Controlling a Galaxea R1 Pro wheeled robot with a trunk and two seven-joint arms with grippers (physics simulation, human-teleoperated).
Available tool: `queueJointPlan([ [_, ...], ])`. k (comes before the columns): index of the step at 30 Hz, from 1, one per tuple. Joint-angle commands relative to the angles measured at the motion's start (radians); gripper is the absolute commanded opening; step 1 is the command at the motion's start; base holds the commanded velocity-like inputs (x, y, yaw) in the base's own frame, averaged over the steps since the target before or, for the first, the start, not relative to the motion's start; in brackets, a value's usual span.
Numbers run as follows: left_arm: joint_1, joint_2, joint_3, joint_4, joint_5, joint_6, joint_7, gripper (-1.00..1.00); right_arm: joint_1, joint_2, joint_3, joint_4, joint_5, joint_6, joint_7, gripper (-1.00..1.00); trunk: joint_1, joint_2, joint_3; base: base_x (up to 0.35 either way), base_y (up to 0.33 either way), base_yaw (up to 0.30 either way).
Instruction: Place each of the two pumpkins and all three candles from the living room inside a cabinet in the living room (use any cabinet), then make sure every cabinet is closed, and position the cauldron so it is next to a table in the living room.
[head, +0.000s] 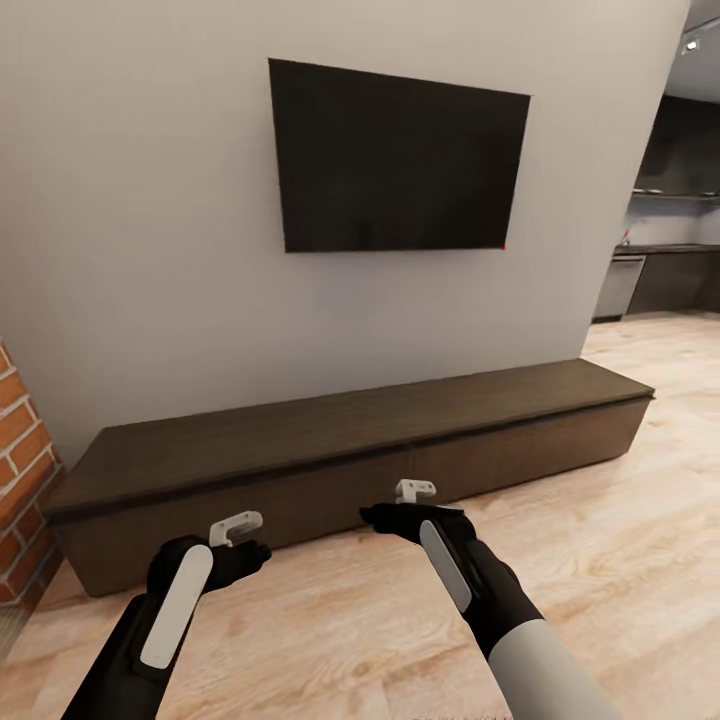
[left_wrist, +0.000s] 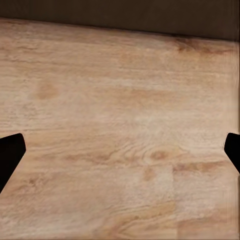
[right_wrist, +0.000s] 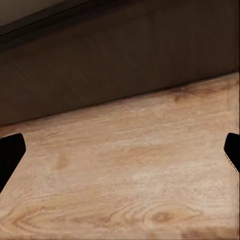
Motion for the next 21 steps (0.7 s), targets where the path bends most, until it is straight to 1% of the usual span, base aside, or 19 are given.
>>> queueJointPlan([
  [1,0.000,0.000,0.000,-0.001,0.010,0.002,0.011,1.00,-0.001,0.000,0.001,-0.001,-0.007,0.003,-0.005,1.00,0.000,0.000,-0.001,0.000,0.000,-0.280],
  [12,0.000,0.002,-0.009,-0.003,0.009,0.002,0.011,1.00,-0.001,0.000,0.001,0.001,-0.008,0.003,-0.005,1.00,0.000,0.000,0.004,0.000,-0.006,-0.280],
  [17,0.000,0.002,-0.012,-0.003,0.005,0.002,0.011,1.00,-0.001,0.000,0.001,0.002,-0.008,0.003,-0.005,1.00,0.000,0.000,0.006,0.006,-0.090,-0.280],
  [21,0.001,0.002,-0.014,-0.018,0.000,0.002,0.011,1.00,-0.001,0.000,0.001,0.003,-0.008,0.003,-0.005,1.00,0.000,0.000,0.007,0.108,-0.142,-0.280],
])
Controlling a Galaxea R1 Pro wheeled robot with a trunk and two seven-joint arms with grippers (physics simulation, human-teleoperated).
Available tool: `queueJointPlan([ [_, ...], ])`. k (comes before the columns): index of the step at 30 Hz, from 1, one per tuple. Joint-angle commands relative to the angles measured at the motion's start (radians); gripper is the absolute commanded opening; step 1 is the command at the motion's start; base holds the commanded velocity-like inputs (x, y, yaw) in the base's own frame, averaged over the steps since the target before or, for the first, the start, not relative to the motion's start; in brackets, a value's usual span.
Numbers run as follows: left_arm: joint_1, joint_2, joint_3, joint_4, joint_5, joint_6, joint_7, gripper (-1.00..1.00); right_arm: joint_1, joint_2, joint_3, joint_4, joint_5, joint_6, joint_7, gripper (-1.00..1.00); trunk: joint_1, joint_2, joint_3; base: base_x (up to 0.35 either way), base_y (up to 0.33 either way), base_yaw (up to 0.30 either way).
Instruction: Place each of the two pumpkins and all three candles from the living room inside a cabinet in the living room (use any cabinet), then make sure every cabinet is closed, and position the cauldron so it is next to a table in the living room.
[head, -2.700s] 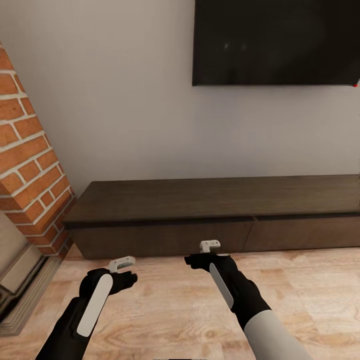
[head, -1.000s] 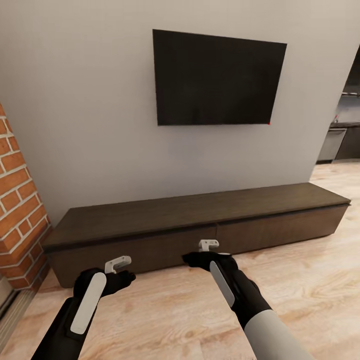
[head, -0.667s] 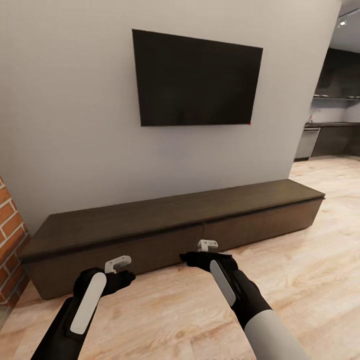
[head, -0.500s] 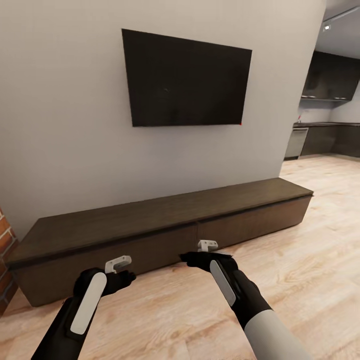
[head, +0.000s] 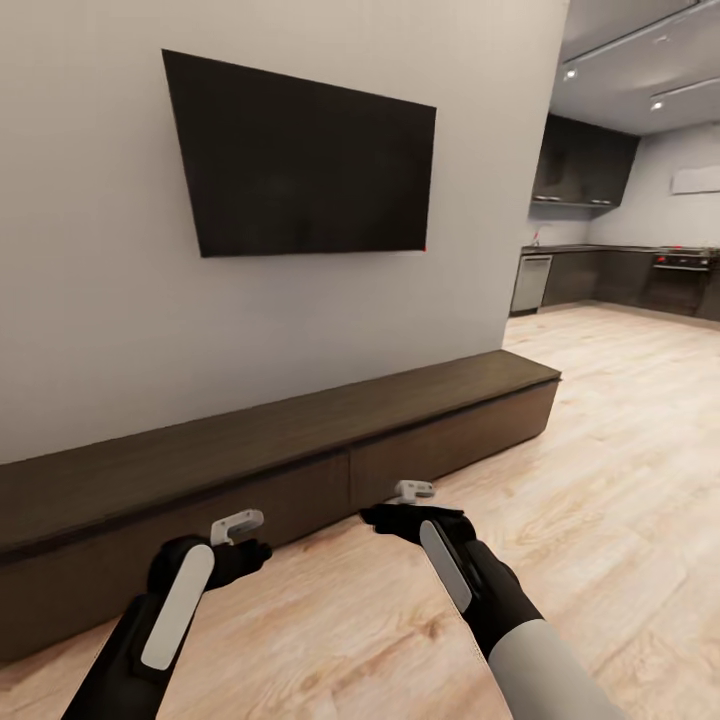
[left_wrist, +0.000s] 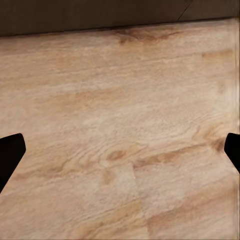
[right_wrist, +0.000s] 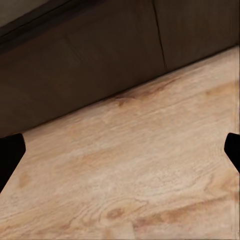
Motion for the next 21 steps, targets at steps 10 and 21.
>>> queueJointPlan([
  [10,0.006,0.002,-0.001,-0.031,0.011,0.002,0.010,1.00,-0.001,0.000,0.001,0.001,-0.006,0.003,-0.005,1.00,0.000,0.000,0.003,0.222,-0.196,-0.280],
  [21,0.006,0.003,-0.001,-0.030,0.011,0.002,0.010,1.00,-0.001,0.000,0.001,0.006,-0.009,0.002,-0.005,1.00,0.000,0.000,0.007,0.240,-0.213,-0.280],
])
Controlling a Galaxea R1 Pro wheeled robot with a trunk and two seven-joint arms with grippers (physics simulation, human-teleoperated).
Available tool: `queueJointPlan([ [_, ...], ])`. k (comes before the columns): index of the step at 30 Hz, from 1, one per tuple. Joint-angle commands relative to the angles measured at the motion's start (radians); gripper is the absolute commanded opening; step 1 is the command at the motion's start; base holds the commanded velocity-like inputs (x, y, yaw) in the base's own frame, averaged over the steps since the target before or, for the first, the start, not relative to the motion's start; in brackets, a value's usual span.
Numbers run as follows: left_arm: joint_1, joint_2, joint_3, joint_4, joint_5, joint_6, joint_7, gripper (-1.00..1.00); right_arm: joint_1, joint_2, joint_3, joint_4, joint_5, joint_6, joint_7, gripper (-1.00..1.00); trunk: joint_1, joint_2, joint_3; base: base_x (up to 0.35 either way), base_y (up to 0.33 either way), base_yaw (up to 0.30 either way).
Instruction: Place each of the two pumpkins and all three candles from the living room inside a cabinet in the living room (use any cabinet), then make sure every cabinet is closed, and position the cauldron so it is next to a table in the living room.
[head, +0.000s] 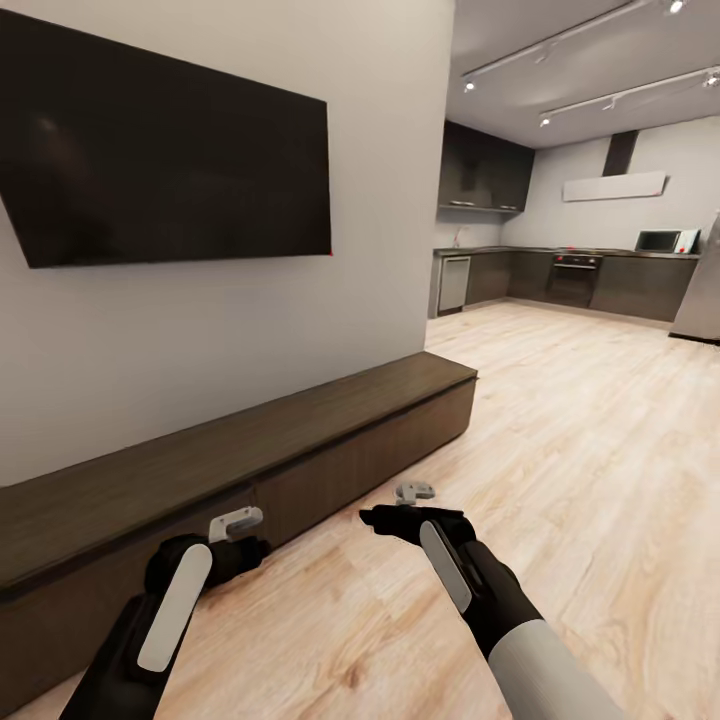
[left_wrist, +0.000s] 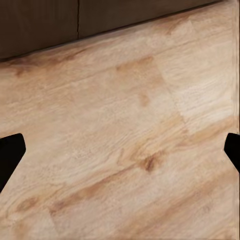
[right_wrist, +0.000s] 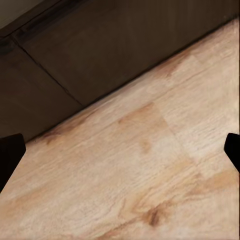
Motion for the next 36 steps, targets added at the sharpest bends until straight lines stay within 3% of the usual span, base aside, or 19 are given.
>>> queueJointPlan([
  [1,0.000,0.000,0.000,-0.001,0.010,0.002,0.010,1.00,-0.001,0.000,0.001,0.000,-0.007,0.003,-0.005,1.00,0.000,0.000,-0.001,0.240,-0.219,-0.280],
  [36,0.000,-0.001,-0.007,0.003,0.010,0.002,0.010,1.00,-0.001,-0.001,0.001,0.004,-0.006,0.003,-0.003,1.00,0.000,0.000,0.024,0.240,-0.221,-0.275],
])
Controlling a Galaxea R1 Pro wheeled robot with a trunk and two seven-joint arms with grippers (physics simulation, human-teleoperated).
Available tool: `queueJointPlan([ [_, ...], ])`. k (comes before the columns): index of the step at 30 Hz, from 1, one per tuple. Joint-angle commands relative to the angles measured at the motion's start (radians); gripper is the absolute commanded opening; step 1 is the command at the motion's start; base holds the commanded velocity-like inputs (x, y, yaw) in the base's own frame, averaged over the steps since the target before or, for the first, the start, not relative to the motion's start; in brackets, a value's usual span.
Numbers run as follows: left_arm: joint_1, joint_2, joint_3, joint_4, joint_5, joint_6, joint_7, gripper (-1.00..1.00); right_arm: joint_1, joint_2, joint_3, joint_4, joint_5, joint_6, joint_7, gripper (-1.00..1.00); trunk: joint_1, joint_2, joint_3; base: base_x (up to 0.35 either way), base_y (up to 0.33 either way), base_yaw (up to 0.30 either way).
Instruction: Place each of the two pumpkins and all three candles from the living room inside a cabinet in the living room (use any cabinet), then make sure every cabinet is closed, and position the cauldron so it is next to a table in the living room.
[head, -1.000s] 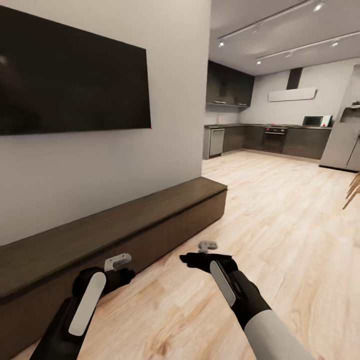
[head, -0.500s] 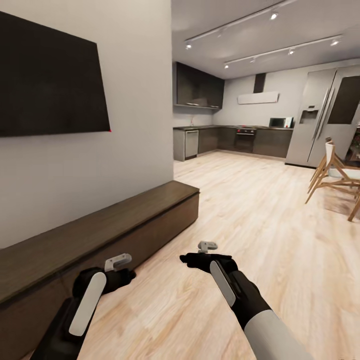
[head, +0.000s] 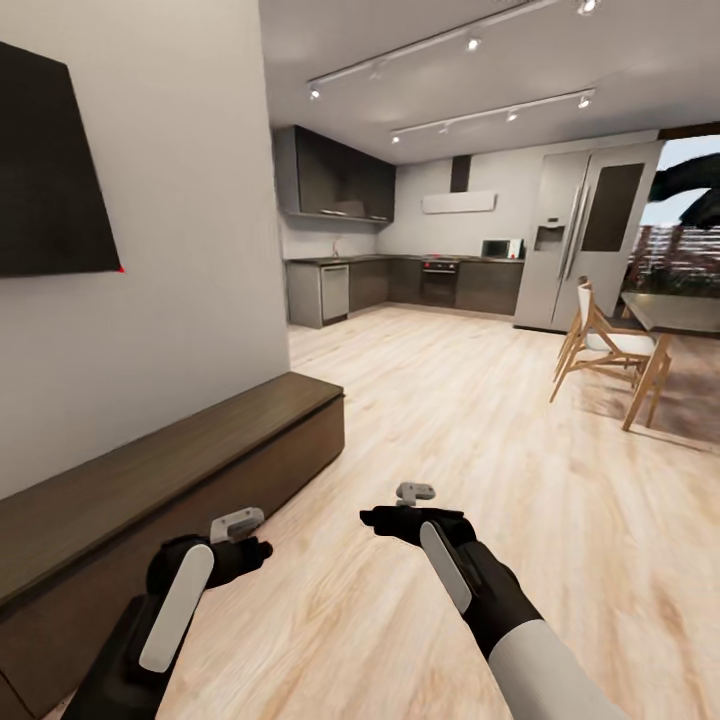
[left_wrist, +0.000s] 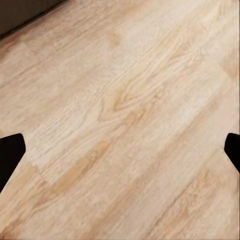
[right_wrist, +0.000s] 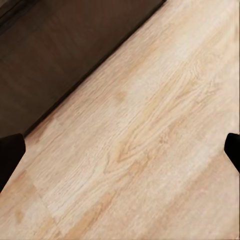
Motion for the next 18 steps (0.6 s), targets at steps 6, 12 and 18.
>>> queueJointPlan([
  [6,0.000,0.000,-0.002,-0.001,0.010,0.002,0.010,1.00,-0.001,0.000,0.001,-0.001,-0.006,0.003,-0.005,1.00,0.000,0.000,0.004,0.240,-0.221,-0.264],
  [12,0.000,-0.002,-0.002,0.001,0.010,0.002,0.010,1.00,-0.001,0.000,0.002,-0.001,-0.006,0.003,-0.005,1.00,0.000,0.000,0.009,0.240,-0.221,-0.262],
  [18,0.000,-0.002,-0.002,0.001,0.010,0.002,0.010,1.00,-0.001,0.000,0.001,-0.001,-0.006,0.003,-0.005,1.00,0.000,0.000,0.014,0.240,-0.221,-0.261],
])
